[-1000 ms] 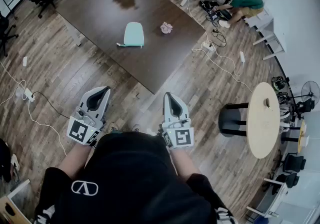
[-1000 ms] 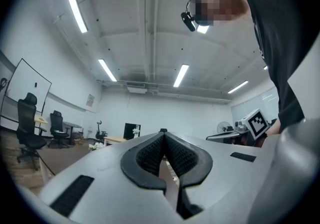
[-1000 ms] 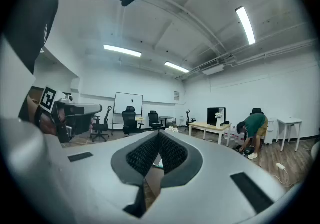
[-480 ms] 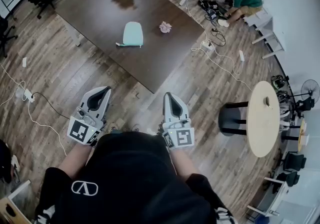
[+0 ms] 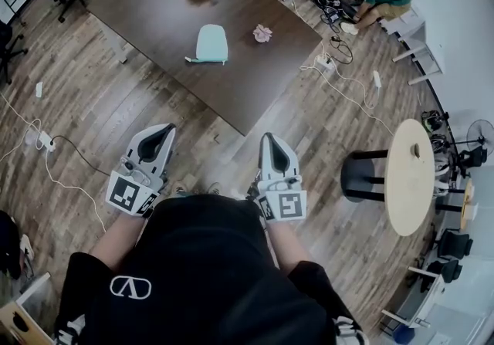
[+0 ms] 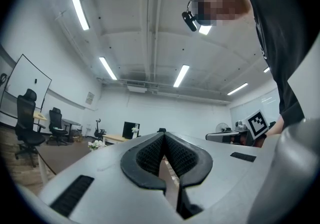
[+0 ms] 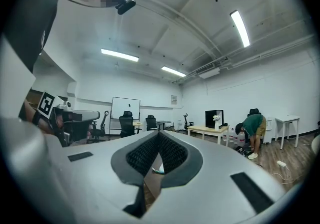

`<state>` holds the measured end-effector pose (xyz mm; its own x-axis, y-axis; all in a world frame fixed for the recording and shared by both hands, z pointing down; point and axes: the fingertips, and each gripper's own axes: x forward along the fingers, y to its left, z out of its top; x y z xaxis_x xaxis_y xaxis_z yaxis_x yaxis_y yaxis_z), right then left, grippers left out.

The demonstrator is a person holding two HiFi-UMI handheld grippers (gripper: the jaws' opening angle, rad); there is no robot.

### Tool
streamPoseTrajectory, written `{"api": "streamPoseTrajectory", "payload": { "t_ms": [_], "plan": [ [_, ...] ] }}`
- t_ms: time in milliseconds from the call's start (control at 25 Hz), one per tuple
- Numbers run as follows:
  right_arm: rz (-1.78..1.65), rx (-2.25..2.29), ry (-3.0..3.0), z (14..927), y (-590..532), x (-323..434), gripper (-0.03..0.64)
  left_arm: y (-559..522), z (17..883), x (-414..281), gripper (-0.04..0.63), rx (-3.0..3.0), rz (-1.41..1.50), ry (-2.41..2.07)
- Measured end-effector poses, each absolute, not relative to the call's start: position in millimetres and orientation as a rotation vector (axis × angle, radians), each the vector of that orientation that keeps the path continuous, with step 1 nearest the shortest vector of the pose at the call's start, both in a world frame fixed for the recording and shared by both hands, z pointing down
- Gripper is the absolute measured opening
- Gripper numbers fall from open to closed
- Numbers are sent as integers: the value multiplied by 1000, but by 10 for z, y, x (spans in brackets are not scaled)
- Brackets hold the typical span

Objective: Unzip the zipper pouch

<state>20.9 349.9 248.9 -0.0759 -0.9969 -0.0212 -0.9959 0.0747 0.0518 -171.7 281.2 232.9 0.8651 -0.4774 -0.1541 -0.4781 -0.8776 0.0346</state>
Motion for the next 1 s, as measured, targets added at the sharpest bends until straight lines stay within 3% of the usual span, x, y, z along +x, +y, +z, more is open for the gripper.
{"api": "streamPoseTrajectory", "payload": {
  "t_ms": [520, 1000],
  "plan": [
    [-150, 2129, -2233, 2549, 2956, 3, -2, 2266, 2597, -1870, 3, -3084, 268, 726],
    [-136, 2046, -2360, 2595, 1435, 828, -2, 987, 2586, -1051, 3, -3039, 201, 827]
  ]
}}
